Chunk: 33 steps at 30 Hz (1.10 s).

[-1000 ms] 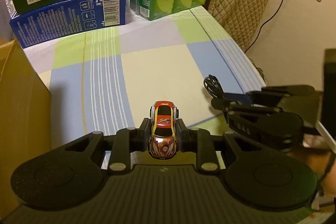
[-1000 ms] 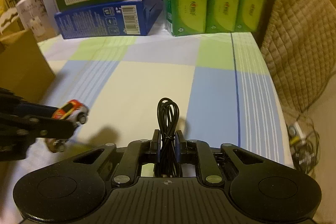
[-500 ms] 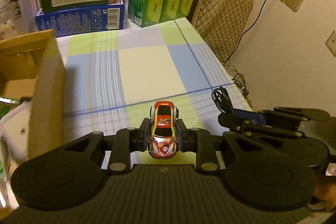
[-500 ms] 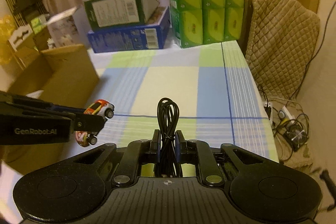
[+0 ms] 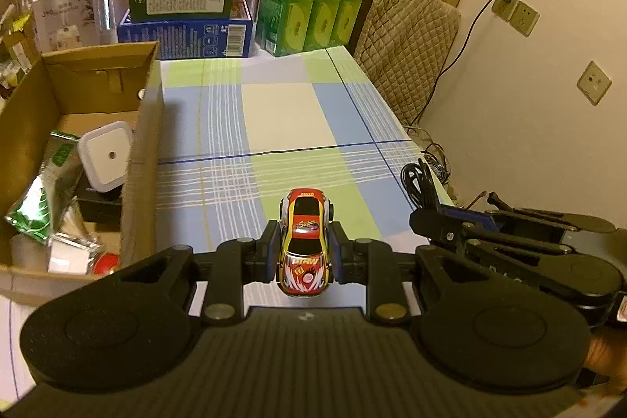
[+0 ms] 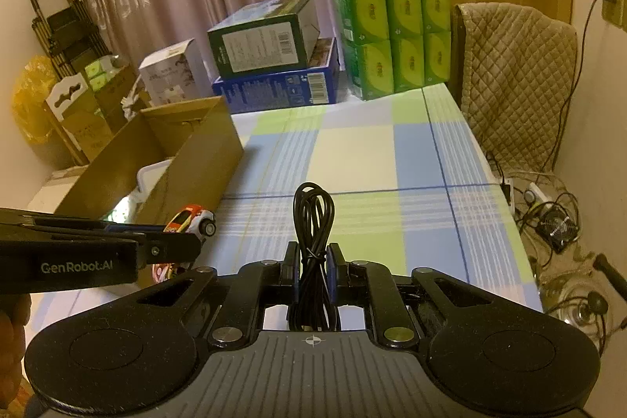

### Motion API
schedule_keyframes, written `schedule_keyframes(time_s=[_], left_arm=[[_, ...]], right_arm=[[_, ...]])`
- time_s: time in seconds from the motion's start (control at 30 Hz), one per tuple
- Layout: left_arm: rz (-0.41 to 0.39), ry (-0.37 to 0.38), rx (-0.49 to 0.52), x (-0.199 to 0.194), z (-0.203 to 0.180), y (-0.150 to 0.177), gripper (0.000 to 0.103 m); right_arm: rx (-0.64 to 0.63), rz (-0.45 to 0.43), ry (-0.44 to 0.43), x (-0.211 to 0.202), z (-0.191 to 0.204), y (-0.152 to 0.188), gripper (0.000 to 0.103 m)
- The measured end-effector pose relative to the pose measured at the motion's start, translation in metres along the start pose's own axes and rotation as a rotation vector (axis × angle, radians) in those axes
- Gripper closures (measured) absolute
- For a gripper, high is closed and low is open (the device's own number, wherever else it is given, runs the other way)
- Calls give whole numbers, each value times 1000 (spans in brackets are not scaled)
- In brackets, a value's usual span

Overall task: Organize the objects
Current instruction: 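Lift the toy car and black cable and carry them over the box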

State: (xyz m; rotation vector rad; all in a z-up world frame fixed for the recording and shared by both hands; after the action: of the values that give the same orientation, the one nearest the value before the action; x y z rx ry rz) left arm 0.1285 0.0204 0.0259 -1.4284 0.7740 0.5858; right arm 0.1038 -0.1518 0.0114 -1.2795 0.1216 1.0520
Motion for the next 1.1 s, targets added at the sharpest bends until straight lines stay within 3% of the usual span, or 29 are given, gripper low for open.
schedule_keyframes(time_s=[0.4,1.1], left_arm=[[-34,-11,-9,-43,7,25,82],[-61,-14,-4,-62,14,27,82]], right_arm=[[-15,-22,-29,-22,25,16,93],[-20,-34,-56,-25,35,17,93]])
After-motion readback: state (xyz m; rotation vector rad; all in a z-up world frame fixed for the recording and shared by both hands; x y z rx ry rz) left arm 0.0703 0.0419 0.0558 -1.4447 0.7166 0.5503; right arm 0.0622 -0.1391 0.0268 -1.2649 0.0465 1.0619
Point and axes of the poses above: each gripper's, at about its wrist camera, not at the fingertips, and x roughly the way its jaws point, z to its left, y to its underside, the point moved 2 cm from there along x, roughly the way its jaws point, and after that the axes turned 14 degrees about -y, right-handed, at the moved point
